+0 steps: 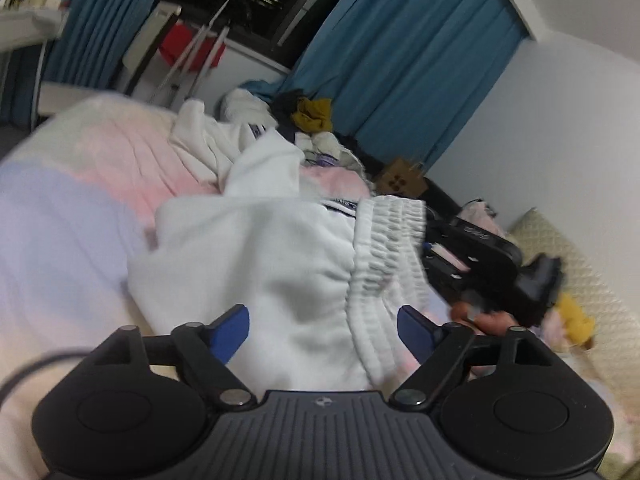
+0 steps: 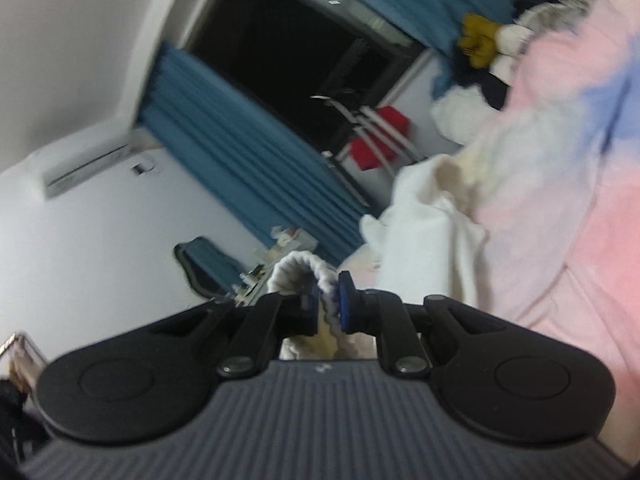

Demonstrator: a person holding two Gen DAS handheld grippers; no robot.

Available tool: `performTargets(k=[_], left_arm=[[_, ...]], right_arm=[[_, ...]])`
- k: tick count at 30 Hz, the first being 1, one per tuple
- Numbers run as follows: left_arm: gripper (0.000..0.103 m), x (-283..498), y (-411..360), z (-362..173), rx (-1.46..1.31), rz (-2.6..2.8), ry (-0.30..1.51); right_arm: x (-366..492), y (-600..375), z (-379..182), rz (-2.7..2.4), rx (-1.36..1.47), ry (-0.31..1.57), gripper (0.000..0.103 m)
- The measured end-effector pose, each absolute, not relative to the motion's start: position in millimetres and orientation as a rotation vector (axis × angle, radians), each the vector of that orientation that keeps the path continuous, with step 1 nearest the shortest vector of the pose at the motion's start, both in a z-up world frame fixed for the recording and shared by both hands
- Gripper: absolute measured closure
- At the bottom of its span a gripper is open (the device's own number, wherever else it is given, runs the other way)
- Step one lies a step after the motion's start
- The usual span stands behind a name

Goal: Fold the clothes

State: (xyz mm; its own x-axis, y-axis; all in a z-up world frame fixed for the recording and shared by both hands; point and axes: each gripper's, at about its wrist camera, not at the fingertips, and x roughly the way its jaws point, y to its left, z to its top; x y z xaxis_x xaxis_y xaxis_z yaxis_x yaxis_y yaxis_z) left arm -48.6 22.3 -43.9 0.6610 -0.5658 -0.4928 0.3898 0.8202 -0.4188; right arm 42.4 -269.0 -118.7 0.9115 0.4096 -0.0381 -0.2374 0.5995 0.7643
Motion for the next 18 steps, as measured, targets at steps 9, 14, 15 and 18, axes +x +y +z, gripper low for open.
performTargets(k=[9,14,15,18], left_arm=[[0.020,-30.6,-43.0,-30.0,-0.071,-0.422,0.481],[0.018,-29.5,-22.7,-39.8,-0.095,-0.247,0.463],[0.020,-30.8,-18.9,-41.6,-0.086,-0.196,0.453],[0.022,-34.9,-5.8,-42.9,-0.078,-0.065,0.451]], right_arm=[[33.1,-240.4,-92.8,0.515,0.649,0.171,0.090],[39.8,-247.2,-99.7,0.477,0.679,0.204,0.090],[41.3,-249.1,-102.9,0.464,0.692,0.211,0.090],[46.1,-256.8,-111.9,0.406,0.730,0.236,0.090]])
